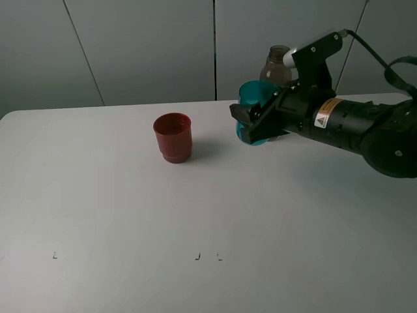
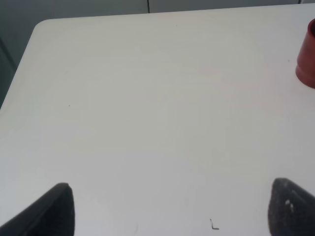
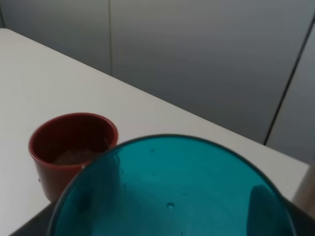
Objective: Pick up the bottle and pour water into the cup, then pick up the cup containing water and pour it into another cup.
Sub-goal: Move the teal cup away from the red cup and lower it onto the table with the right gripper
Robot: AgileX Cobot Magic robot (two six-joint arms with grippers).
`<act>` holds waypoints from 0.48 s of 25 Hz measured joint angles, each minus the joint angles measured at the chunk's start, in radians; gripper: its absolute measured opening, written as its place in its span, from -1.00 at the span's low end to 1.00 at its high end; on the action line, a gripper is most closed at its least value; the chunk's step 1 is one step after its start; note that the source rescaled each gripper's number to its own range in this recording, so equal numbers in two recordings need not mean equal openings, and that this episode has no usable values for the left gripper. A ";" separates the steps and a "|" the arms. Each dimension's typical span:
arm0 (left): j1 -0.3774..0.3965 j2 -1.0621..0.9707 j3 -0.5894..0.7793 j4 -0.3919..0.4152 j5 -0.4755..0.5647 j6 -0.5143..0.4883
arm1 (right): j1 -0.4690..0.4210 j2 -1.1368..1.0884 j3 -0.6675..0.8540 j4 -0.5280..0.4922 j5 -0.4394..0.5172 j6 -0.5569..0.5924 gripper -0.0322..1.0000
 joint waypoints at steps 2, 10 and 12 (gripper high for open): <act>0.000 0.000 0.000 0.000 0.000 0.000 | -0.026 0.000 0.009 0.002 0.002 0.000 -0.77; 0.000 0.000 0.000 0.000 0.000 -0.007 | -0.048 0.089 0.009 0.019 -0.018 0.000 -0.77; 0.000 0.000 0.000 0.000 0.000 -0.007 | -0.048 0.126 0.011 0.027 -0.021 0.000 -0.77</act>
